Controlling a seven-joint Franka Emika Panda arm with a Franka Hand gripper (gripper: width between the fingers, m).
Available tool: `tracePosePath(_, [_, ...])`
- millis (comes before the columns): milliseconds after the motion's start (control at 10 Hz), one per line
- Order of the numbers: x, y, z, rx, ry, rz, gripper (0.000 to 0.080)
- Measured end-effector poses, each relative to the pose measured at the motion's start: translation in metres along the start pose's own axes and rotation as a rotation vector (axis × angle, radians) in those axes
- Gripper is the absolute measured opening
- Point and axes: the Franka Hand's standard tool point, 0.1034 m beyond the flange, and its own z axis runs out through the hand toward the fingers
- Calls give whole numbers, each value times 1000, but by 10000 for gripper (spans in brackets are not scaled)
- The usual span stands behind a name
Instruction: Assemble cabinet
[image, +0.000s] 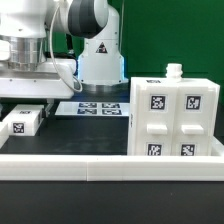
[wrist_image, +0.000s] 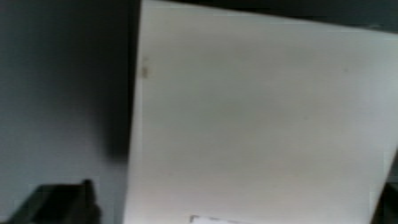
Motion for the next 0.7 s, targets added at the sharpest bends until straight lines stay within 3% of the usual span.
tracePosePath(100, [0, 0, 0, 0, 0, 0, 561])
tracePosePath(700, [1, -2, -3, 6, -4, -1, 561])
